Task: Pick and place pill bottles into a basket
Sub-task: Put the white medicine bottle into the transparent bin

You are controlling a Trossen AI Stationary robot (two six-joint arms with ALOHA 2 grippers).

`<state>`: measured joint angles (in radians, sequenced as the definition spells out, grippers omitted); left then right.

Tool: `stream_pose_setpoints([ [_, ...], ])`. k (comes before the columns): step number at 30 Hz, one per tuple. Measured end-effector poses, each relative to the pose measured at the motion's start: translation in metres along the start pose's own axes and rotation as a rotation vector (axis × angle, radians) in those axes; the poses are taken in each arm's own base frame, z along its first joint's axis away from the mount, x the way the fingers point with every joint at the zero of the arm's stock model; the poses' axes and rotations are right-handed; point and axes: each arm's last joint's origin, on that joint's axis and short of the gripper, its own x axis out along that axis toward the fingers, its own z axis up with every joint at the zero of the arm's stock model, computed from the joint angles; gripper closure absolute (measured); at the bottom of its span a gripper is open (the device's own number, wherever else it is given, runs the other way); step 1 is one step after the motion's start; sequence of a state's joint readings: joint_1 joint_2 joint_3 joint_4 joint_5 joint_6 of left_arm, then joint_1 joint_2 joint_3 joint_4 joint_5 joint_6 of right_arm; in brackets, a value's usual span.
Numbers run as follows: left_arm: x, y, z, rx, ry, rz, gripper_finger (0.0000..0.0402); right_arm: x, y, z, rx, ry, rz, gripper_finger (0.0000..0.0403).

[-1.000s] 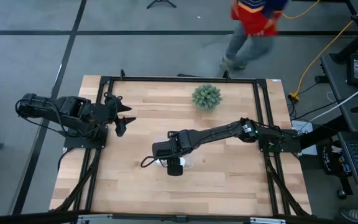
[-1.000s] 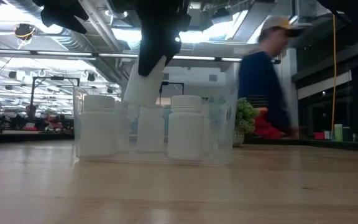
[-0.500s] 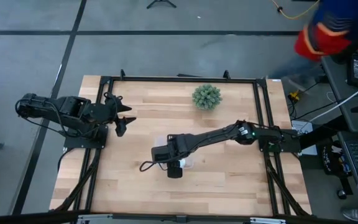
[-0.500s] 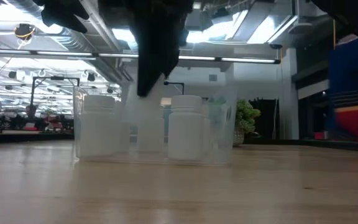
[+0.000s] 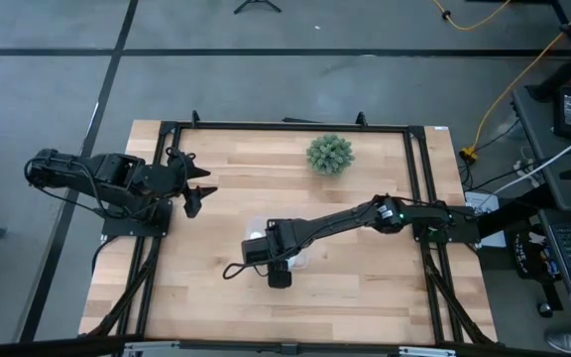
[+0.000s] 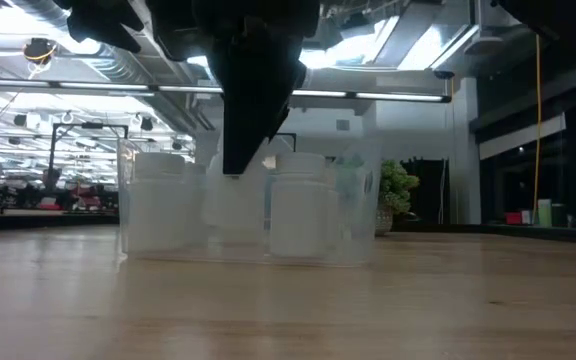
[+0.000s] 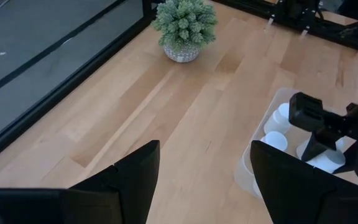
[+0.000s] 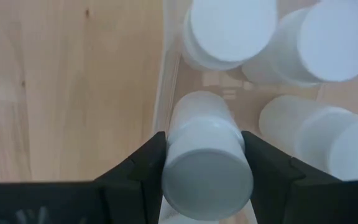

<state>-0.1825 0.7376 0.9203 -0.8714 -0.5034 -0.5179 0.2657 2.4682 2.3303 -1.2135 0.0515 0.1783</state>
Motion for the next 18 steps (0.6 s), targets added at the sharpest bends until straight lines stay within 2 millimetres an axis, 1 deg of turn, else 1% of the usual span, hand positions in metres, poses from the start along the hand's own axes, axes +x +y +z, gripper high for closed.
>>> stream_pose_setpoints([
  [4,0.0,0.0,0.0,0.0,0.0,0.0,0.0158,0.0079,0.0001,-0.001,-0.001,0.023,-0.003,0.0235],
  [8,-0.0001,0.0,0.0,0.0,-0.001,0.0,0.0158,0.0099,-0.0005,-0.0032,-0.002,0.05,-0.007,0.0234],
  [14,0.0,-0.0001,0.0,0.008,0.002,-0.004,0.0158,0.0101,-0.0052,-0.0028,0.031,0.058,0.01,0.0206],
  [18,0.0,-0.0001,0.0,0.008,0.002,-0.003,0.0158,0.0102,-0.0055,-0.0018,0.033,0.049,0.016,0.0197],
])
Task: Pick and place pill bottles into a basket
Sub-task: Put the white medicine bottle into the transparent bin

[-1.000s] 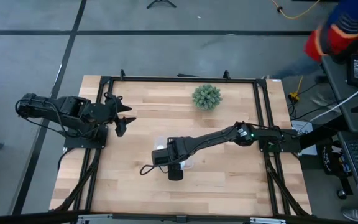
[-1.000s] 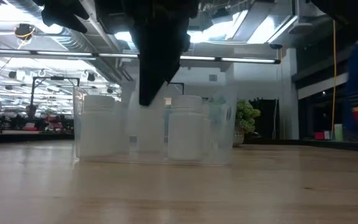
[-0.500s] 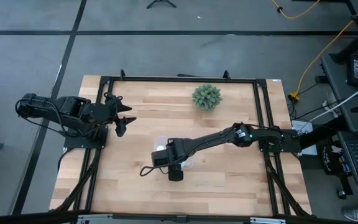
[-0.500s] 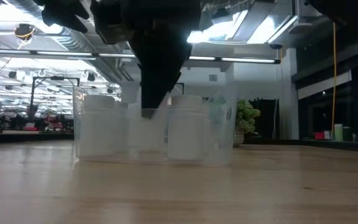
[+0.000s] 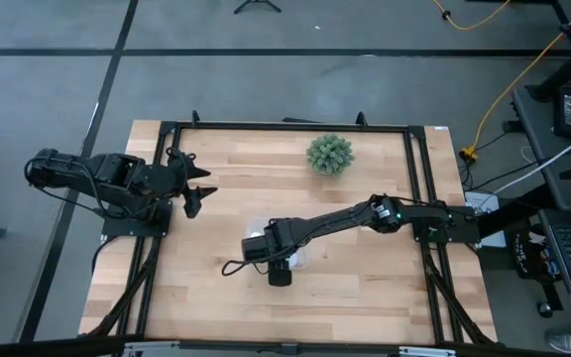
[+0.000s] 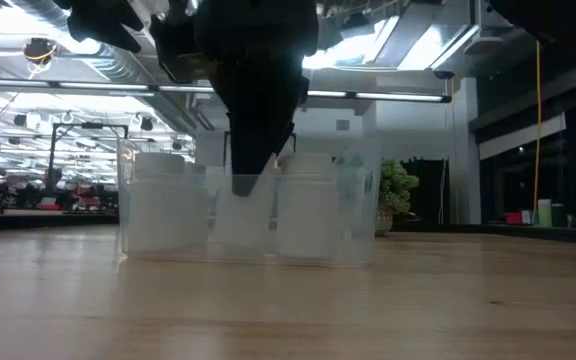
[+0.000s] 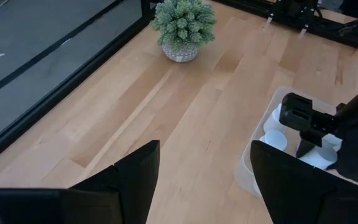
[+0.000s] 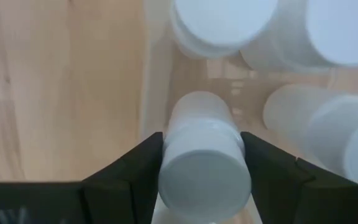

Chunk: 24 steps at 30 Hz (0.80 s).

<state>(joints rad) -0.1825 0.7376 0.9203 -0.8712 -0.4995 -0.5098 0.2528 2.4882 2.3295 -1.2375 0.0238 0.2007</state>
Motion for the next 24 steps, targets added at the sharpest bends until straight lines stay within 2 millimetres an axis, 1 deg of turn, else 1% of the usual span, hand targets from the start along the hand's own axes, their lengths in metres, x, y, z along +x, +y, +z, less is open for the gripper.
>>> stream_pose_setpoints([
  [10,0.0,0.0,0.0,0.0,0.0,0.0,0.0158,-0.0003,0.0018,0.003,-0.006,-0.028,0.035,0.0193],
  [14,-0.0001,0.0,0.0,0.0,0.0,0.0,0.0158,-0.003,0.003,0.004,-0.002,-0.031,0.076,0.019],
  [17,0.0,0.0,0.0,0.0,0.0,0.0,0.0158,-0.0032,0.0032,0.005,-0.002,-0.04,0.084,0.0174],
  [24,0.0,0.0,0.0,0.0,0.0,0.0,0.0158,-0.0032,0.0029,0.0053,0.008,-0.041,0.089,0.0124],
])
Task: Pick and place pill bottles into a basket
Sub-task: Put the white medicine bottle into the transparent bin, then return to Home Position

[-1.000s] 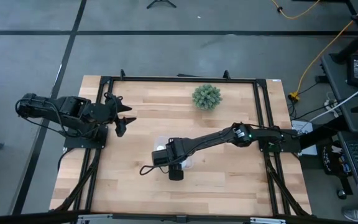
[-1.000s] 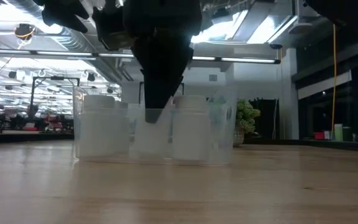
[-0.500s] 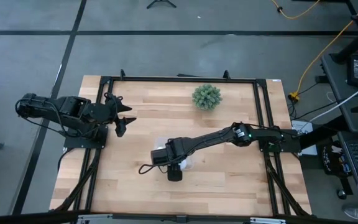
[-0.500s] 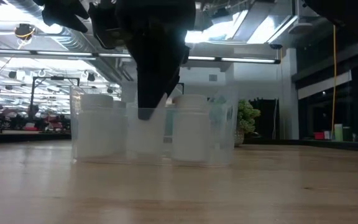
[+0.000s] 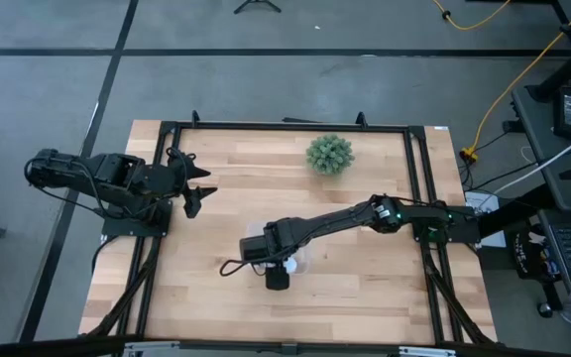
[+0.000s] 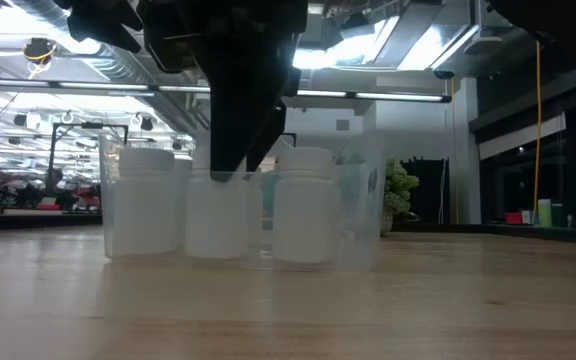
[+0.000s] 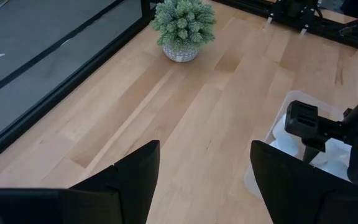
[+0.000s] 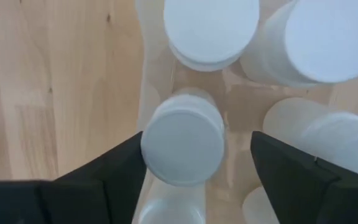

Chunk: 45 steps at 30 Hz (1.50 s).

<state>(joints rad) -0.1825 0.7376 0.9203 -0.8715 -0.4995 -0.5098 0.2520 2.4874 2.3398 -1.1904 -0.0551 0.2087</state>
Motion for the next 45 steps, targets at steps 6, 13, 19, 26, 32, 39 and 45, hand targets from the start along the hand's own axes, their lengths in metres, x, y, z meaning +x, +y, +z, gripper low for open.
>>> stream_pose_setpoints([
  [6,0.0,0.0,0.0,0.023,0.0,0.0,0.0158,-0.009,0.0,0.0,0.021,-0.006,-0.008,0.0111],
  [13,0.0,0.0,0.0,0.028,0.0,0.005,0.0158,-0.037,-0.001,-0.004,0.048,-0.032,-0.061,0.0111],
  [19,0.0,0.0,0.0,0.029,0.001,0.006,0.0158,-0.065,-0.001,-0.005,0.051,-0.108,-0.096,0.0111],
  [26,0.0,0.0,0.0,0.028,0.0,0.005,0.0158,-0.074,-0.001,-0.002,0.051,-0.165,-0.109,0.0111],
  [32,0.0,0.0,0.0,0.027,-0.002,0.008,0.0158,-0.074,-0.002,-0.002,0.052,-0.171,-0.128,0.0111],
  [39,0.0,0.0,0.0,0.025,-0.002,0.008,0.0158,-0.074,-0.002,-0.002,0.05,-0.172,-0.132,0.0111],
  [45,0.0,0.0,0.0,0.024,-0.006,0.014,0.0158,-0.078,-0.002,-0.002,0.028,-0.184,-0.145,0.0111],
])
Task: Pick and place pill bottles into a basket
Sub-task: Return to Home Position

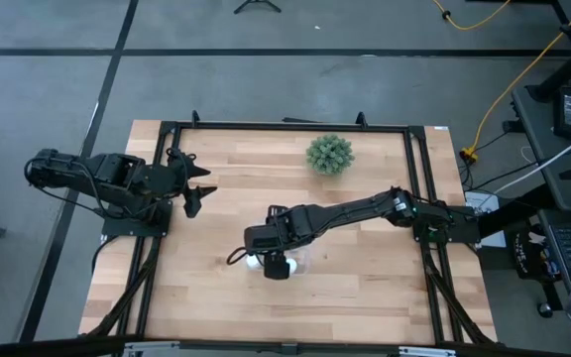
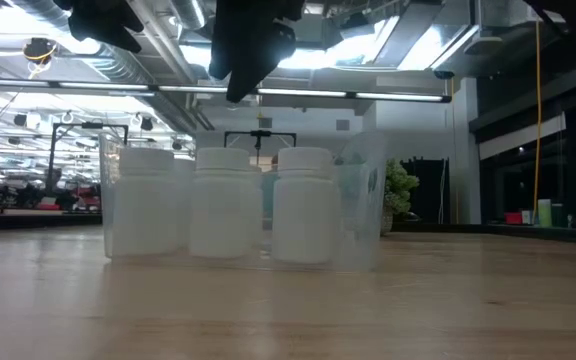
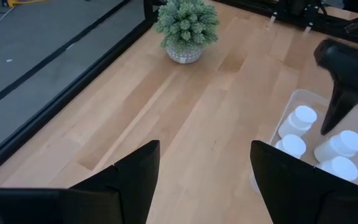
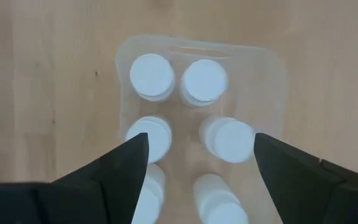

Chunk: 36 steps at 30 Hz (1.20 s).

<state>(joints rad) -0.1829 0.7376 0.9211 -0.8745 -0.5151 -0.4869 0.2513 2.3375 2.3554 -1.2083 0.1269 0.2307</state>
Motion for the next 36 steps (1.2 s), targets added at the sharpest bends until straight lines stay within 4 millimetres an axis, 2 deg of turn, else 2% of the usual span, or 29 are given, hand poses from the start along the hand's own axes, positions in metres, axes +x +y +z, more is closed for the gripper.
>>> stream_pose_setpoints([
  [2,0.0,0.0,0.0,0.002,0.004,-0.007,0.0158,-0.01,0.0,-0.001,-0.024,-0.011,-0.027,0.0111],
  [5,0.0,0.0,0.0,0.011,0.005,-0.01,0.0158,-0.038,-0.005,-0.006,-0.06,-0.033,-0.119,0.0111],
  [8,0.0,0.0,0.0,0.018,0.001,-0.011,0.0158,-0.077,-0.015,-0.013,-0.061,-0.067,-0.213,0.0111],
  [12,0.0,-0.001,0.002,0.011,-0.011,-0.018,0.0158,-0.144,-0.032,-0.03,-0.039,-0.163,-0.355,0.0111],
  [15,-0.001,-0.001,0.003,0.002,-0.025,-0.025,0.0158,-0.192,-0.043,-0.052,-0.013,-0.219,-0.443,0.0111],
  [19,-0.001,-0.002,0.004,-0.006,-0.038,-0.031,0.0158,-0.253,-0.053,-0.094,0.055,-0.318,-0.536,0.0111],
  [23,-0.001,-0.003,0.006,-0.019,-0.056,-0.041,0.0158,-0.292,-0.061,-0.13,0.109,-0.467,-0.52,0.0111],
  [26,-0.001,-0.004,0.008,-0.031,-0.077,-0.051,0.0158,-0.297,-0.062,-0.149,0.111,-0.51,-0.492,0.0111],
  [29,-0.001,-0.004,0.009,-0.032,-0.08,-0.051,0.0158,-0.288,-0.062,-0.167,0.1,-0.499,-0.456,0.0111],
  [33,-0.001,-0.004,0.008,-0.031,-0.078,-0.049,0.0158,-0.265,-0.061,-0.201,0.128,-0.461,-0.43,0.0111],
  [36,-0.001,-0.004,0.008,-0.031,-0.078,-0.049,0.0158,-0.244,-0.061,-0.233,0.17,-0.501,-0.414,0.0111],
])
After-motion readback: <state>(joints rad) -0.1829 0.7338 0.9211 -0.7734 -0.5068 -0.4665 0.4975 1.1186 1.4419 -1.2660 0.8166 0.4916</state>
